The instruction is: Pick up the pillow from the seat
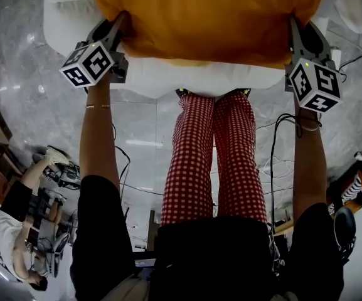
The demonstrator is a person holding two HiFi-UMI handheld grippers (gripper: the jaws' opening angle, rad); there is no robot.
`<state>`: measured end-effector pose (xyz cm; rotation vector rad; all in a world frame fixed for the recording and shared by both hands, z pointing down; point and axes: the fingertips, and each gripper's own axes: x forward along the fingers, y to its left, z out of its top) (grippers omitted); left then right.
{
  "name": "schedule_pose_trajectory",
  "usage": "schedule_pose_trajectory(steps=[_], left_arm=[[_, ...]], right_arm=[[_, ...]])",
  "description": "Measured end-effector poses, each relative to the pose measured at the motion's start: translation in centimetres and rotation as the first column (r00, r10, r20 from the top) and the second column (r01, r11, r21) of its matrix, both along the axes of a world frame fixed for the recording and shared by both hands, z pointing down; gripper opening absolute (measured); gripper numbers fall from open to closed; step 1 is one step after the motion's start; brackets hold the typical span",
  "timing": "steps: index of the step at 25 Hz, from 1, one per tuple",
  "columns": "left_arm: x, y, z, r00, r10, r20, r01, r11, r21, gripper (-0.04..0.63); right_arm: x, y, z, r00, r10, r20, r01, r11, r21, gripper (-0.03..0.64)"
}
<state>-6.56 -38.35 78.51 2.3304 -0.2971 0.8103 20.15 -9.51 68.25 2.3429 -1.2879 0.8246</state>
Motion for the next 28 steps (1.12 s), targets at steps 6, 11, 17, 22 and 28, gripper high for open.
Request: schedule_pose_trajectory(steps=[6,11,17,22,28], left_arm=[[0.0,0.6,-1.0,1.0,0.014,0.015,-0.014,1.0,0.014,0.1],[-0.6,1.0,-2.0,1.0,-0.017,0.013,0.017,1.0,0.004,0.098],[-1.5,2.1,-2.7,1.0,-0.008,0.026,0.008,1.0,0.012,0.098],[-1.8,2.7,-4.2,0.999,-0.023,0.027,0.022,1.0,0.019,0.098],[-1.5,2.9,-5.8,1.0,-0.026,0.017,0.025,0.999,0.035,0.098]], right_arm=[[0.1,0.5,-0.3,1.0,0.007,0.009,-0.007,1.0,0.011,0.089],[0.1,0.5,-0.7,1.0,0.005,0.017,-0.006,1.0,0.028,0.087],[0.0,1.0,-0.7,0.999,0.011,0.034,-0.012,0.999,0.038,0.086],[-0.1,1.7,-1.3,0.999,0.02,0.048,-0.023,0.999,0.048,0.084],[0.1,2.1,-2.2,0.998,0.027,0.052,-0.03,0.998,0.061,0.084]])
